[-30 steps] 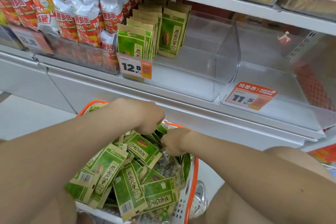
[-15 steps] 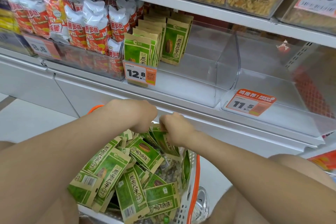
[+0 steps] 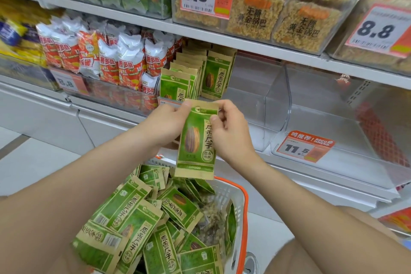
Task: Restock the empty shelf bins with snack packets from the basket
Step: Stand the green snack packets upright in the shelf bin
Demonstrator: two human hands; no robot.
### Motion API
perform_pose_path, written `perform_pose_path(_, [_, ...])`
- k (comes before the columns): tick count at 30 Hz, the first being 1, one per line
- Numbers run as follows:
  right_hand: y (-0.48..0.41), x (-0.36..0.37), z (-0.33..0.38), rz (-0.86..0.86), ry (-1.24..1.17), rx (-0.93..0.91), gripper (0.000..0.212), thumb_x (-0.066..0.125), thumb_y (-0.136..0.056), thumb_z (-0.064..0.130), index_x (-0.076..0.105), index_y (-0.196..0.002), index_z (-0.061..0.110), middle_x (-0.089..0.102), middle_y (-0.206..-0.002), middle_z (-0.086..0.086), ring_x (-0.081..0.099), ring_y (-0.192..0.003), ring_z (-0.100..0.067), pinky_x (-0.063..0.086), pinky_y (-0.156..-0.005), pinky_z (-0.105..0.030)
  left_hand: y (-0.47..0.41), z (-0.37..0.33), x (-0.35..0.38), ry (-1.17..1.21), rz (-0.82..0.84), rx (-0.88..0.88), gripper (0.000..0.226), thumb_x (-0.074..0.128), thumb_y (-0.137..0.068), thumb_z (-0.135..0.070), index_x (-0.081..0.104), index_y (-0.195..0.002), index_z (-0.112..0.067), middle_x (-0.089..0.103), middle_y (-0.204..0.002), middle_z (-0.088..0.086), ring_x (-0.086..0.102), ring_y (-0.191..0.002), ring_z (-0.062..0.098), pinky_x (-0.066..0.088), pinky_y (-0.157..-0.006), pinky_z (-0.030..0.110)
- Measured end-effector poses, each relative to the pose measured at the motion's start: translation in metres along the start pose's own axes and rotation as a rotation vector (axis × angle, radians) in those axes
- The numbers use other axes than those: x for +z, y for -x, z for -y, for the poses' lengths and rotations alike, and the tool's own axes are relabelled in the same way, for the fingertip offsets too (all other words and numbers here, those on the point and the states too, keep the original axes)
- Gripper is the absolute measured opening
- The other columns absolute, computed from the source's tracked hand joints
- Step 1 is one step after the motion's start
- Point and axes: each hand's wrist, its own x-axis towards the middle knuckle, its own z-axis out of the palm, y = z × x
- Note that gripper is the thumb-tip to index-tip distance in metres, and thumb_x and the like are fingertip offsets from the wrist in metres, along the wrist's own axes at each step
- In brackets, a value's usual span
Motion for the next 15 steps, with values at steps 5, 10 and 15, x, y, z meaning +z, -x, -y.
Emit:
perform_pose_path(5, [0.008,0.015,0.005,-0.041,-0.042,0.091,0.018,0.039,-0.111,0.028,0.054,-0.111,0.019,0.066,-0.090,0.004,0.063,-0.084,-0.016,0.050,-0.074,-0.040,0.000,-0.001,0.019,0.114,-0.229,0.120,0.051,0.036,-0.111,-0.047,0.072,-0.095,-0.014,0.076,-0.096,0.007,0.072,-0.096,0.028,0.055,-0.097,0.049])
perform_pose_path(10, [-0.002,0.021,0.000,0.018,-0.084,0.269,0.052,0.030,-0.099,0.053,0.064,-0.092,0.015,0.071,-0.092,-0.007,0.067,-0.091,-0.032,0.055,-0.087,-0.056,0.002,-0.005,0.029,-0.081,-0.416,0.329,0.046,0.034,-0.113,-0.030,0.055,-0.074,-0.016,0.062,-0.074,0.003,0.058,-0.076,0.028,0.041,-0.069,0.041])
perform_pose_path(15, [-0.010,0.009,-0.002,-0.167,-0.149,0.280,0.045,0.033,-0.097,0.050,0.063,-0.088,0.017,0.070,-0.085,-0.004,0.067,-0.086,-0.031,0.056,-0.084,-0.058,0.012,-0.005,0.032,-0.312,-0.240,0.605,0.039,0.046,-0.107,-0.043,0.033,-0.141,-0.030,0.067,-0.112,-0.002,0.065,-0.100,0.021,0.048,-0.081,0.043])
